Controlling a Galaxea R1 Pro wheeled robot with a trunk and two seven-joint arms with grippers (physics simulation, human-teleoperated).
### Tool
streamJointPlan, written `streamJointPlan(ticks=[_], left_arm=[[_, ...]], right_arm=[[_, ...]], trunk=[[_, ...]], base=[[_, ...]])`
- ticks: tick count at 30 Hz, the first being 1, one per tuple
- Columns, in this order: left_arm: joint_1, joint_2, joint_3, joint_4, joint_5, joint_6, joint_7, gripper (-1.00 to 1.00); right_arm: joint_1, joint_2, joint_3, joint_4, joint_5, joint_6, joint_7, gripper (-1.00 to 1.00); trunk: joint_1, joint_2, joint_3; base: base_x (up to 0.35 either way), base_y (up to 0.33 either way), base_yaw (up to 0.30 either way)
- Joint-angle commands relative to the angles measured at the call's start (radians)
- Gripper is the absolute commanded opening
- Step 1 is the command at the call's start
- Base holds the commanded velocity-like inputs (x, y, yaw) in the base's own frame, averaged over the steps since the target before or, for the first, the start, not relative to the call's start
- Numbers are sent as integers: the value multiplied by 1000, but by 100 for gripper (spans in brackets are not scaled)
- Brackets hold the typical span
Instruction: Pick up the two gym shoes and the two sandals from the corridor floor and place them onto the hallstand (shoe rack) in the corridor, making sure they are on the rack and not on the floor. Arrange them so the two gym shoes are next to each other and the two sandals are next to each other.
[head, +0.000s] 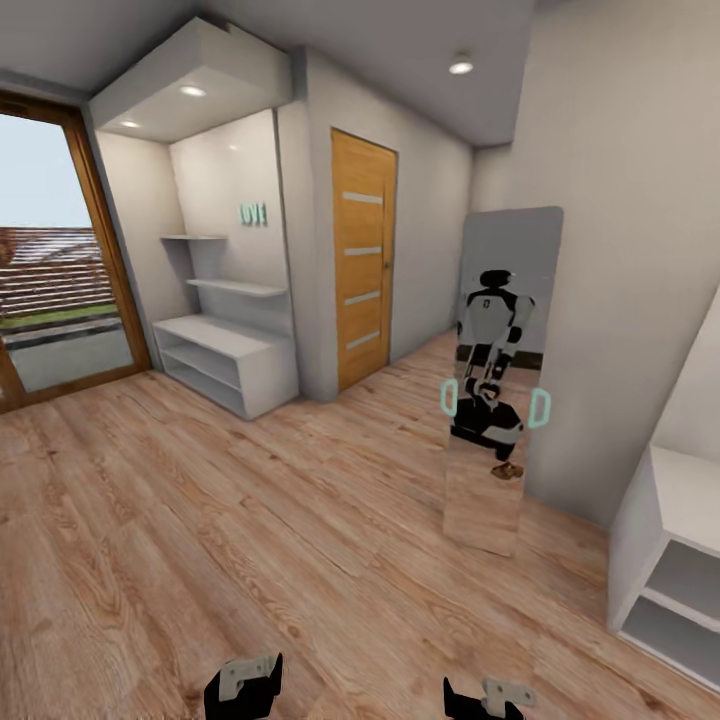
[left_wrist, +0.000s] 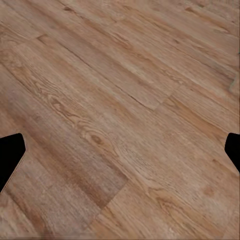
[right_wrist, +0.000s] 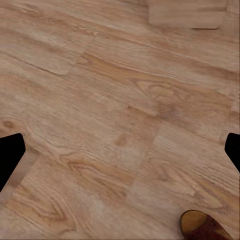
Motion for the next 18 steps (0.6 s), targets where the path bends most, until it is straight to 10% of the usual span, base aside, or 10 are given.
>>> streamJointPlan(ticks=[1,18], left_arm=[[0,0,0,0,0,0,0,100],[0,0,0,0,0,0,0,100]], right_arm=[[0,0,0,0,0,0,0,100],[0,0,0,0,1,0,0,100]], trunk=[[0,0,0],[0,0,0]], base=[[0,-1,289],[0,0,292]])
